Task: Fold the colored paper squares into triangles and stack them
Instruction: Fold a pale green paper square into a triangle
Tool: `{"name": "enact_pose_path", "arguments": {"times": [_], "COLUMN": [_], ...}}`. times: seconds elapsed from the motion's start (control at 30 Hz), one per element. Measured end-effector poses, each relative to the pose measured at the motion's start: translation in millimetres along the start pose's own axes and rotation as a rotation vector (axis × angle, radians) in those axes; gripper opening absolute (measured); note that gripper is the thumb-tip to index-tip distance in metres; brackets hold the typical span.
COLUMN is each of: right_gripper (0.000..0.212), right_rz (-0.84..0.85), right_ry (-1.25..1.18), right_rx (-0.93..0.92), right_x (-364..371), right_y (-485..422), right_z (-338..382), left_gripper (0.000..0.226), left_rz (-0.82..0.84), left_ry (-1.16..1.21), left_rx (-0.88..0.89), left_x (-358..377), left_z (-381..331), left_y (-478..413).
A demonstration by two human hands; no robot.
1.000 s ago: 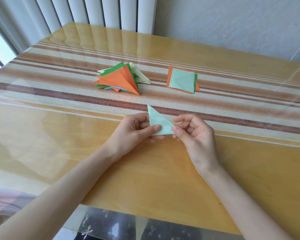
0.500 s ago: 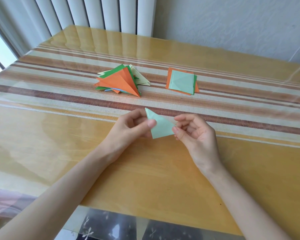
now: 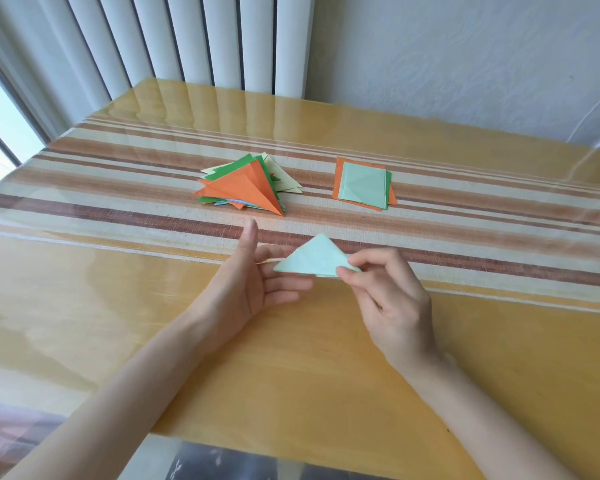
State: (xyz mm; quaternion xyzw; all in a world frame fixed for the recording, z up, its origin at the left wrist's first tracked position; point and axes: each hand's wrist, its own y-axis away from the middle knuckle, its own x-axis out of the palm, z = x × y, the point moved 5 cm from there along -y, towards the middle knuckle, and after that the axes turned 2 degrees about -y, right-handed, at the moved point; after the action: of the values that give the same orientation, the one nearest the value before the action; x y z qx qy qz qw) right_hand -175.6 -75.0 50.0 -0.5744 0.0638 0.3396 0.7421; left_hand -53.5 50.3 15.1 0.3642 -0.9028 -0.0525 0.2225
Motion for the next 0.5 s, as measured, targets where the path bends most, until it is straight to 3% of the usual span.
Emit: {"name": "enact_pose_path", "arguments": {"times": [0.03,0.17,0.23,0.27,0.37,0.5], "right_gripper": [0.015,0.02,0.032,0.035,0.02,0.014], "right_rz": [0.015,0.112,0.159,0.172,0.187,0.22], "right_ry": [0.002,-0.044,-0.227,-0.396,-0.836,-0.757], "right_rx": [-0.021,0.021,0.226,0.417,0.968,1.026], "right_x": [3,14,19,23,45,66], "right_y": [2,1,-5,-8,-13,-22], "right_z": [-1,-4,-5,-7,-11,-9], "left_gripper": [0.057,0.017,0.013,0.014,0.014,0.017], "left_rz": [0.022,-0.024,-0.089,-0.115,-0.151,-0.186], "left_ry": [-0.029,-0.261,-0.271,-0.281,-0.318,-0.309], "left_rx": [-0.013,0.138,0.189,0.221,0.297,0.321], "left_x": [1,-7,-17,-21,-26,-33], "left_z": [-2,-16,-19,-21,-27,-28], "left_y": [2,8,5,4,3,1]}}
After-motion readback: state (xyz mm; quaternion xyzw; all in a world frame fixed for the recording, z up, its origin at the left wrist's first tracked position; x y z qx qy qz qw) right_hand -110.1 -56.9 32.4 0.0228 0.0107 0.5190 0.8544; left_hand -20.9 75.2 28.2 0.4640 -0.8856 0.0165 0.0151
